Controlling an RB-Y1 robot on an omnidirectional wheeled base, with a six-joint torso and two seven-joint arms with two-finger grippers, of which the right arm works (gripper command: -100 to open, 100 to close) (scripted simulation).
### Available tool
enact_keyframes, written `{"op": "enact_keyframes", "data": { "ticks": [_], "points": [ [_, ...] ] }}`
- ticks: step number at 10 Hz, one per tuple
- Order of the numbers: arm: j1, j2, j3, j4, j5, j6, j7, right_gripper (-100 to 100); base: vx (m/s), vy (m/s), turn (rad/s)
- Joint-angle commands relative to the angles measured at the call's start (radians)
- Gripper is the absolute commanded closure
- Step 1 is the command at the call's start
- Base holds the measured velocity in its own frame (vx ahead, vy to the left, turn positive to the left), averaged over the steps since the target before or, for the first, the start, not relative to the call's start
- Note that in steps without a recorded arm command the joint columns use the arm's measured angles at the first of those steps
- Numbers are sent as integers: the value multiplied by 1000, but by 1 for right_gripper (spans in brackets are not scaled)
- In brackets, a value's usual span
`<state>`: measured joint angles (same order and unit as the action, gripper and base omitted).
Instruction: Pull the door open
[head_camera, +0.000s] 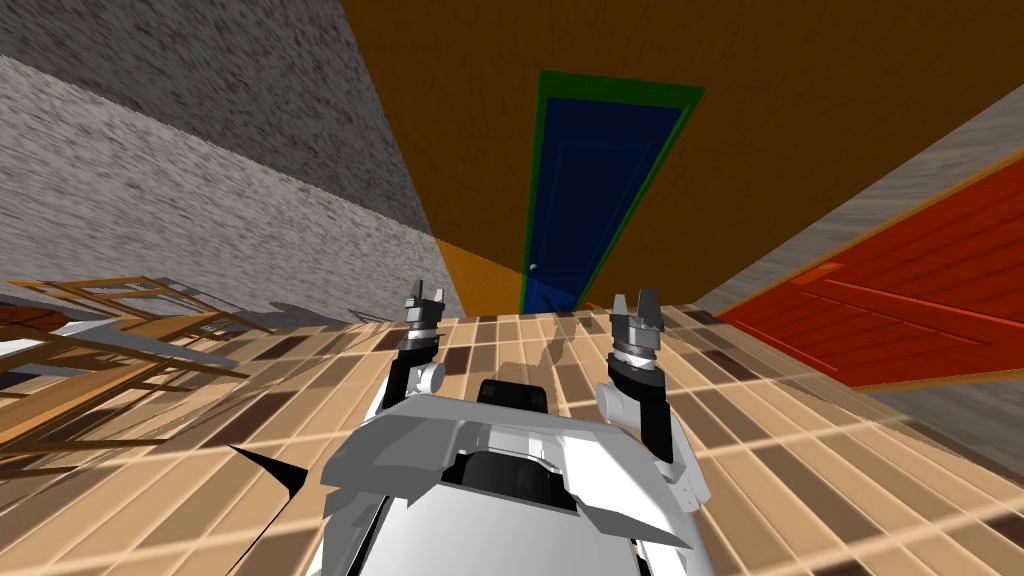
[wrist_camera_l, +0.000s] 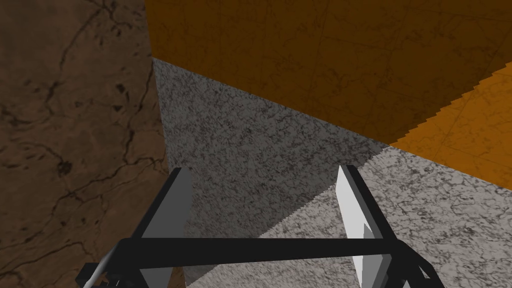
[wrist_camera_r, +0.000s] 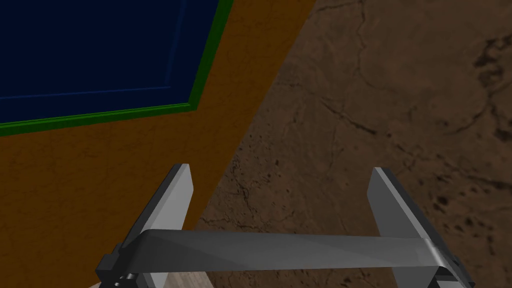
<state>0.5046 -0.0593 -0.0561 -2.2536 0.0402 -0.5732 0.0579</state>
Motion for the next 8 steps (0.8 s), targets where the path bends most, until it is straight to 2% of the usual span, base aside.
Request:
{"op": "enact_keyframes", "data": {
  "ticks": [1, 2, 8],
  "points": [
    [-13, -4, -3, 30, 7, -6, 20, -100, 97, 23, 2],
    [-24, -9, -6, 62, 15, -13, 41, -100, 100, 35, 2],
    [-65, -23, -15, 177, 44, -39, 118, -100, 92, 13, 2]
  ]
}}
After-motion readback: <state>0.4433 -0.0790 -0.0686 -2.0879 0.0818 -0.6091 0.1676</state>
